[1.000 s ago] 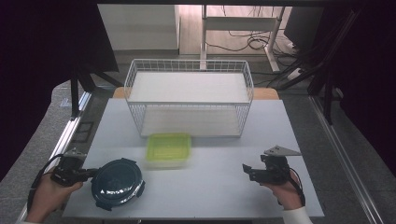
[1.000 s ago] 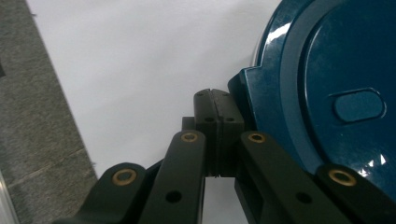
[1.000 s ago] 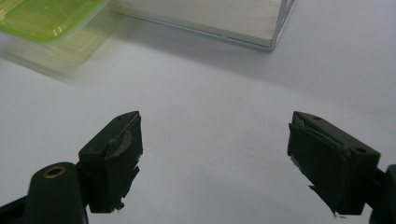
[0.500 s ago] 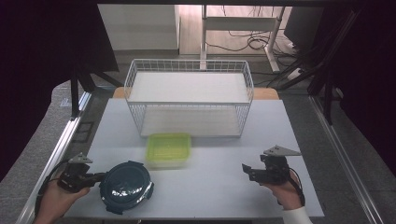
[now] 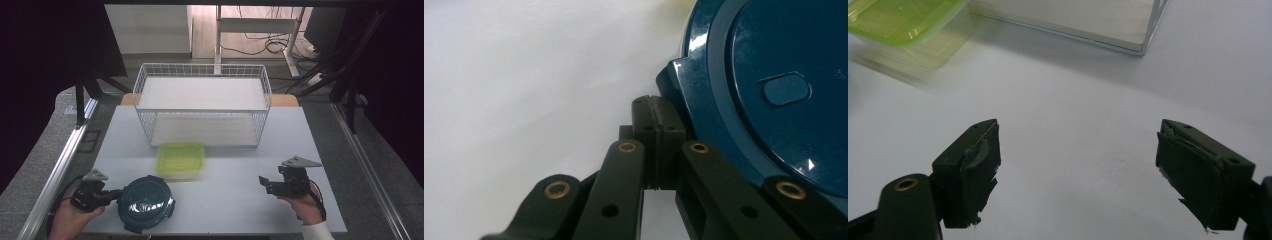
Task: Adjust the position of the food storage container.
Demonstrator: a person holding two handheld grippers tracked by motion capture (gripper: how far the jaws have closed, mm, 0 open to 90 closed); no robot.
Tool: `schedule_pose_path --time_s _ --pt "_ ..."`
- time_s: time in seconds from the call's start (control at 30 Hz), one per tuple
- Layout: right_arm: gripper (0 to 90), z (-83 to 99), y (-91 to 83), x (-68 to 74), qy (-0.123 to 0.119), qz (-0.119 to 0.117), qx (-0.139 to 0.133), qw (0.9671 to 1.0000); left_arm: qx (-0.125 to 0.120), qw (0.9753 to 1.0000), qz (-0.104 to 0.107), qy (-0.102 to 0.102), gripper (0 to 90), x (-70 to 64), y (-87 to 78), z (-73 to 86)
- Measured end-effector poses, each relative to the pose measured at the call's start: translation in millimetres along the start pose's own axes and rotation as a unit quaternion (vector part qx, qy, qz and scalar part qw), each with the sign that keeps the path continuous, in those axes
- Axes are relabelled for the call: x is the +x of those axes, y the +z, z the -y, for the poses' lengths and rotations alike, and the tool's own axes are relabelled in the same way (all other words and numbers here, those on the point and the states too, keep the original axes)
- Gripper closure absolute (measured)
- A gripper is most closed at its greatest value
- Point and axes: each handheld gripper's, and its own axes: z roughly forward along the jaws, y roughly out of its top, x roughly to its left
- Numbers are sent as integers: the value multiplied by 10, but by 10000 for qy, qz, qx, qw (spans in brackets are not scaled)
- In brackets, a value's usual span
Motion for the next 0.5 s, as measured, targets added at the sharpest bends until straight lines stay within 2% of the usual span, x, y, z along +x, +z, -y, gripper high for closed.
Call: schedule_pose_path --time_s 0.17,0.4,0.5 --pt "177 -1 1 0 0 -1 2 10000 -27 10000 84 15 900 -62 31 -15" --pt "177 2 4 -1 -1 1 8 10000 -39 9997 173 160 900 -223 103 -64" --pt "177 4 3 -2 6 2 10 10000 -42 9996 210 176 900 -239 116 -75"
